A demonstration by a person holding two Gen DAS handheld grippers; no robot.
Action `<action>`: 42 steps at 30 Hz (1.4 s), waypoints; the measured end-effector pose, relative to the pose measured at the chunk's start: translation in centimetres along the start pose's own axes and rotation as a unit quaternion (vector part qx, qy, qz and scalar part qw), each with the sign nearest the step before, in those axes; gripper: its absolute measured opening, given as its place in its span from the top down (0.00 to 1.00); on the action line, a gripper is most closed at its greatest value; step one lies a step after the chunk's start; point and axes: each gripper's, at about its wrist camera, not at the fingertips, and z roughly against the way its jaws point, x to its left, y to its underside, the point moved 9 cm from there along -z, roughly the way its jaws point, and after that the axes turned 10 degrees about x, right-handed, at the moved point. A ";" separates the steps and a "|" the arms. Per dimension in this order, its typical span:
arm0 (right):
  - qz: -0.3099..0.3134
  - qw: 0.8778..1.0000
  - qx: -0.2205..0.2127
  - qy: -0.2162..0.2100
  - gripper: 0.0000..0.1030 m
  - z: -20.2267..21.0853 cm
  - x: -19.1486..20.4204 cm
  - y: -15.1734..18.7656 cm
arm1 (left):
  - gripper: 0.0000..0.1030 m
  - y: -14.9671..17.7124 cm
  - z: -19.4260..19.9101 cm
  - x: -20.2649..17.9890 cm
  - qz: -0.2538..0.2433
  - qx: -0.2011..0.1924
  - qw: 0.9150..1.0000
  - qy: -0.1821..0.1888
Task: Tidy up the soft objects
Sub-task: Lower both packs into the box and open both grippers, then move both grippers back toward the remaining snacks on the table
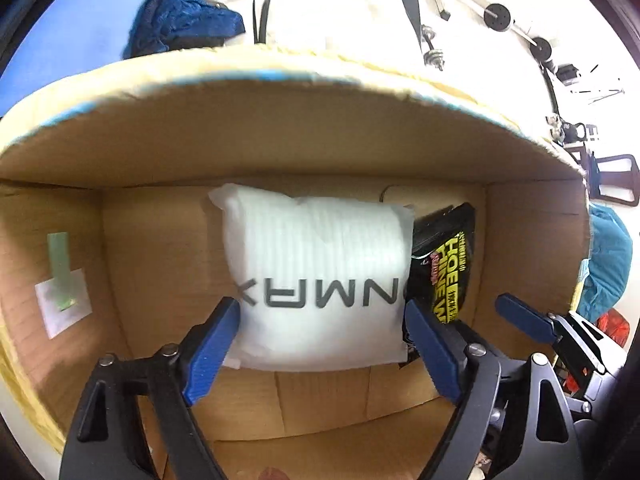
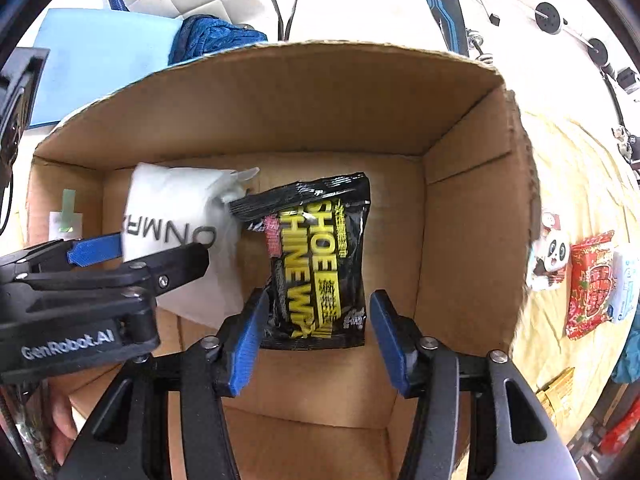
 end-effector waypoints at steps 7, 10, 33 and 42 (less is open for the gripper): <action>-0.001 1.000 -0.019 0.020 0.21 1.9 -0.4 1.0 | 0.01 3.0 3.9 -0.1 0.014 -0.063 0.998 -0.015; -0.004 0.999 -0.029 0.022 0.11 2.6 -0.1 2.6 | 0.01 4.7 4.5 1.1 0.015 -0.090 0.996 -0.026; -0.015 0.988 -0.152 0.011 0.05 14.1 2.8 17.5 | 0.01 17.6 12.0 -0.6 -0.020 -0.213 0.975 -0.057; -0.032 0.988 -0.149 -0.018 0.05 16.0 -1.6 21.2 | 0.01 19.9 12.7 -4.5 -0.031 -0.220 0.974 -0.047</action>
